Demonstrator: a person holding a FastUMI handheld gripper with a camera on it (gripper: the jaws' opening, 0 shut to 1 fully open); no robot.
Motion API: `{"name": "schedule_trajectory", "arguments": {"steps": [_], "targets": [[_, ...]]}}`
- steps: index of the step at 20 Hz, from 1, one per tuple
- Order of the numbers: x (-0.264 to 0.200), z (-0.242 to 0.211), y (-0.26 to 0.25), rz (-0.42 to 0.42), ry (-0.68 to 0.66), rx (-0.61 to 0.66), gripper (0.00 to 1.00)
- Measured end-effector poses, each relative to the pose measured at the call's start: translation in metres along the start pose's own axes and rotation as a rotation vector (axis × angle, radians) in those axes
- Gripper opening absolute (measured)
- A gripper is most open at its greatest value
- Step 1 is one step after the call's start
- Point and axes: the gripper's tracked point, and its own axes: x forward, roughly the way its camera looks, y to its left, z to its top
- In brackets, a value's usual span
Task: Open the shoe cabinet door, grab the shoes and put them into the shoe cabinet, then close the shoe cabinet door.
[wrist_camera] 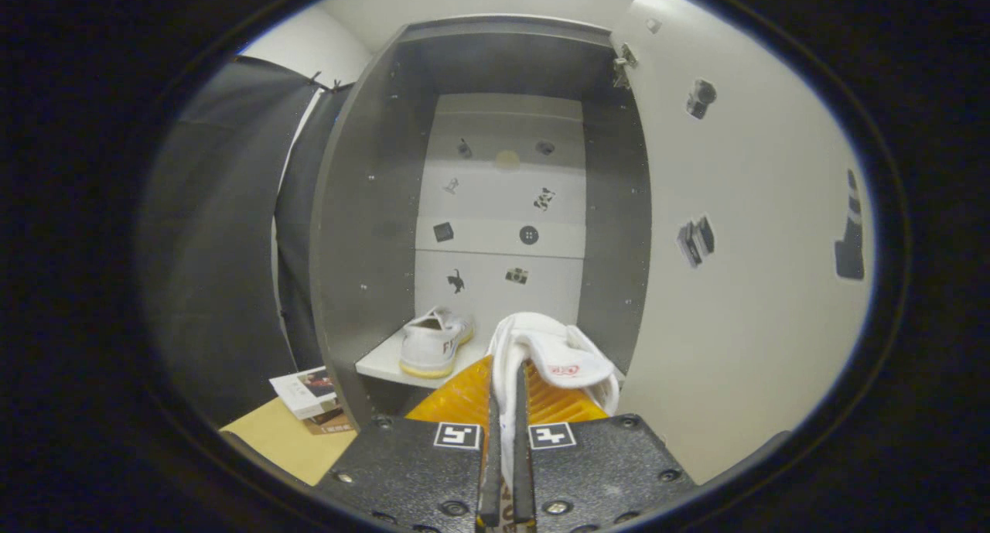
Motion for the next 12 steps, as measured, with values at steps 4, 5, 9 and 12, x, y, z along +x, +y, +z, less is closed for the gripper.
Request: {"name": "schedule_trajectory", "arguments": {"steps": [4,5,9,12], "targets": [[0.047,0.029,-0.007,-0.061,0.021,0.029,0.09],[0.063,0.034,-0.006,-0.07,0.028,0.02,0.09],[0.123,0.043,-0.011,-0.117,0.034,-0.045,0.1],[0.162,0.043,-0.021,-0.121,0.043,0.0,0.1]]}}
